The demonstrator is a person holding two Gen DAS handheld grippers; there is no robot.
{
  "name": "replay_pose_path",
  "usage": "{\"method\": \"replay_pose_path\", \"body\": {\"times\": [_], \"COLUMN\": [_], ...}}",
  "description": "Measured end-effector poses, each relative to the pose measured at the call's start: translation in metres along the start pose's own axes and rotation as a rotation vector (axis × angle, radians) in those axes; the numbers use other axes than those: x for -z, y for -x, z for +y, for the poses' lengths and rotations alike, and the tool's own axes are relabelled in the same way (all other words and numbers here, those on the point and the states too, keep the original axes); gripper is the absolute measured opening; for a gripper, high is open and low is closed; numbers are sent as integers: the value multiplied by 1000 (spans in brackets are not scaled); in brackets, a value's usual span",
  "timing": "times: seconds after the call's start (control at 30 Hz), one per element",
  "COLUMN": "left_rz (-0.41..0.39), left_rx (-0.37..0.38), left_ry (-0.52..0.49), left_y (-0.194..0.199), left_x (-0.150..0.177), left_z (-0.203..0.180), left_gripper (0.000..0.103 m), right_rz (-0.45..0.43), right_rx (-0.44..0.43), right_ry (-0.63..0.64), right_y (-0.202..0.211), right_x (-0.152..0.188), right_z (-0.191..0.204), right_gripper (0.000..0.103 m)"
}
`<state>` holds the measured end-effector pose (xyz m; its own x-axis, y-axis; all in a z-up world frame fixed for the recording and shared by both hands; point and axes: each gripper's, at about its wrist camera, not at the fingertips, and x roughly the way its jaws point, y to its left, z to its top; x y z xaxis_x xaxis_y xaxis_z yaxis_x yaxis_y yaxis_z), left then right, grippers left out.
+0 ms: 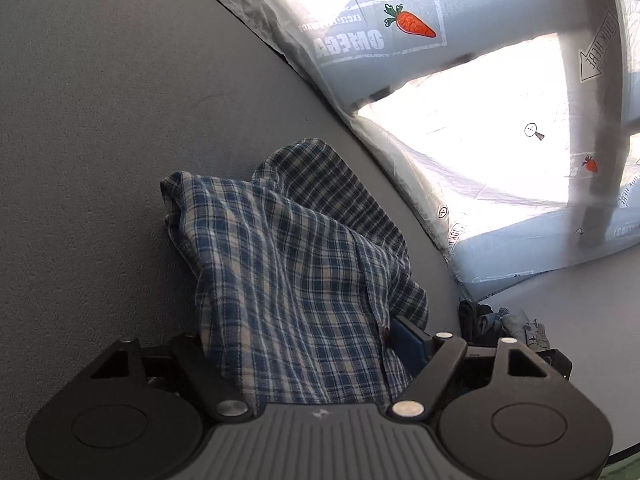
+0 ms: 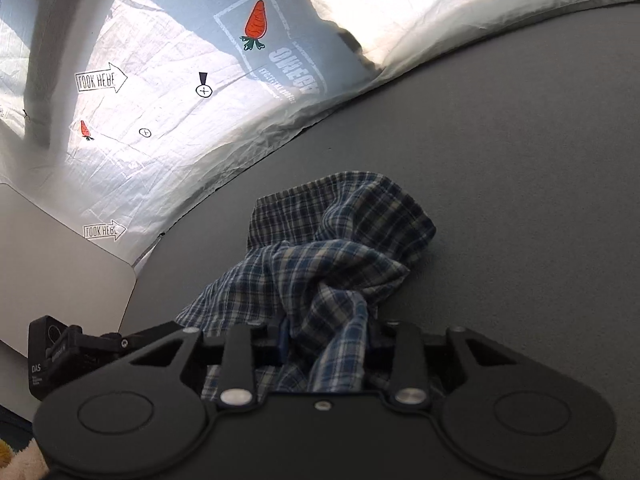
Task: Fold clothes
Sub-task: 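Grasp the folded shirt bundle with both grippers and lift it off the table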
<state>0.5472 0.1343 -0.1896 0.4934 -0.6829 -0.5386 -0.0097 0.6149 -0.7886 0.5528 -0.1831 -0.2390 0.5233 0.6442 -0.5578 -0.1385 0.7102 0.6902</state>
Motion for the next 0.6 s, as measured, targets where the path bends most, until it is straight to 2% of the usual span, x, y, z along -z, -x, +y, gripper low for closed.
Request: {"method": "replay_pose_path", "body": {"times": [0.03, 0.1, 0.2, 0.33, 0.6], "left_rz": [4, 10, -7, -40, -110], "left_rx": [-7, -8, 19, 56, 191], "left_ry": [-8, -15, -35, -91, -302], "left_y": [2, 8, 26, 57, 108], "left_x": [4, 11, 28, 53, 99], "left_z": [-3, -9, -24, -53, -128], "left_gripper": [62, 56, 49, 45, 43], "right_rz": [-5, -19, -62, -157, -371], "right_rx": [-16, -17, -16, -67, -128], "right_ry": [-36, -51, -65, -142, -126], "right_y": [4, 17, 42, 91, 205], "right_x": [3, 10, 23, 47, 87], "right_z": [-2, 5, 17, 32, 70], "right_gripper": [26, 25, 24, 23, 23]}}
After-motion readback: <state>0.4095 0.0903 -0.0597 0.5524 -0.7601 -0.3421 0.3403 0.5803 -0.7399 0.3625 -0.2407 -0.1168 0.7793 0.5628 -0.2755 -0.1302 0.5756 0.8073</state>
